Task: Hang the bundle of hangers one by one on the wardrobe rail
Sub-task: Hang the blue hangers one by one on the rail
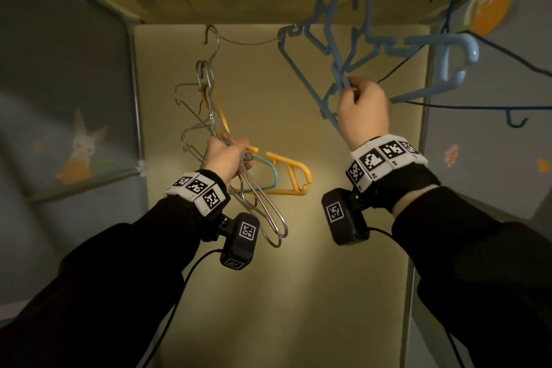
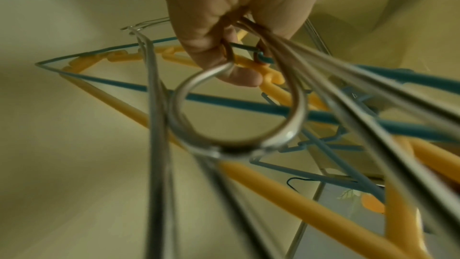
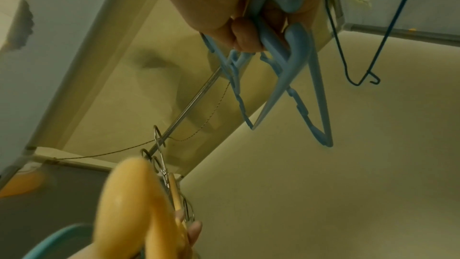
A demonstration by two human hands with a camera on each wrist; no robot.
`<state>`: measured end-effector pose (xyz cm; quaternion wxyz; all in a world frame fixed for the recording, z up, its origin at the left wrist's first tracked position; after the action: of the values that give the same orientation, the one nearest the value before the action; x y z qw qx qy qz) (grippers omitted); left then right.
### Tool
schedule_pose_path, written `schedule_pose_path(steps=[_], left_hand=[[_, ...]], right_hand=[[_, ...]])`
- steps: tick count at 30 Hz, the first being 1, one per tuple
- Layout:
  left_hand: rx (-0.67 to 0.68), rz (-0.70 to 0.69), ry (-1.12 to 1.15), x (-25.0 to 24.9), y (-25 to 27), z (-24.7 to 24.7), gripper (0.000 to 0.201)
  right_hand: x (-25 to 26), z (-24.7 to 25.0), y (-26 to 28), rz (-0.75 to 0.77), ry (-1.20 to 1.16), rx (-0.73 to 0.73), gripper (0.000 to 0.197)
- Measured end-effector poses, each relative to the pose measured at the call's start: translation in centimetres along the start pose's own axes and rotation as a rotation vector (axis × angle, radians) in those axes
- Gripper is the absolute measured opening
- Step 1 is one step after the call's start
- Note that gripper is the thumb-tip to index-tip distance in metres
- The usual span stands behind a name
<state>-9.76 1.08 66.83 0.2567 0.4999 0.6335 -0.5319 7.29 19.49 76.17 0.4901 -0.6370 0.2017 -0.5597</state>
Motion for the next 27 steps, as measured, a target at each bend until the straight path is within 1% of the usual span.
schedule_pose_path(steps=[4,8,13,16,20,23,27], left_hand=[[0.009,-0.009,-0.047,0.1,-0.8,0.4,0.026],[0.031,-0.007,-0.057,0.4,-1.3,0.8,0.027],[0.062,0.015,-0.072,1.0,-1.7,0.9,0.029],[0.062,0.031,-0.077,1.5,-2.0,1.0,0.029],[0.073,0.036,-0.081,2.0,-2.2,0.9,0.028],[0.069,0.044,-0.086,2.5,-2.4,0.8,0.030],[0.073,0.072,-0.078,3.5,-2.5,0.7,0.027]], right_hand=[[-0.4,-1.8,-1.0,-0.016,0.059,0.063,0.027],[-0.7,-2.3,-1.4,-0.042,0.102,0.074,0.026],[0.4,-2.1,-2.1,0.030,0.206,0.045,0.031],[0.5,-2.3,-2.8,0.064,0.313,0.059,0.029],[0.6,-2.6,-3.5,0.088,0.472,0.132,0.025],[0.5,-2.5,-3.1,0.088,0.457,0.136,0.029],[-0.3,-2.2,-1.7,0.078,0.378,0.045,0.025]])
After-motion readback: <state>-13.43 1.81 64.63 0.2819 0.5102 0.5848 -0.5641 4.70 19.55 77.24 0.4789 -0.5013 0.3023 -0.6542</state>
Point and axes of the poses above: each hand's wrist, its own y-axis away from the middle knuckle, its own z-axis out of the back of the hand, x = y × z, the point moved 7 cm from there along -y, towards the middle knuckle, and after that the axes turned 1 degree about x, right-handed, at the moved point
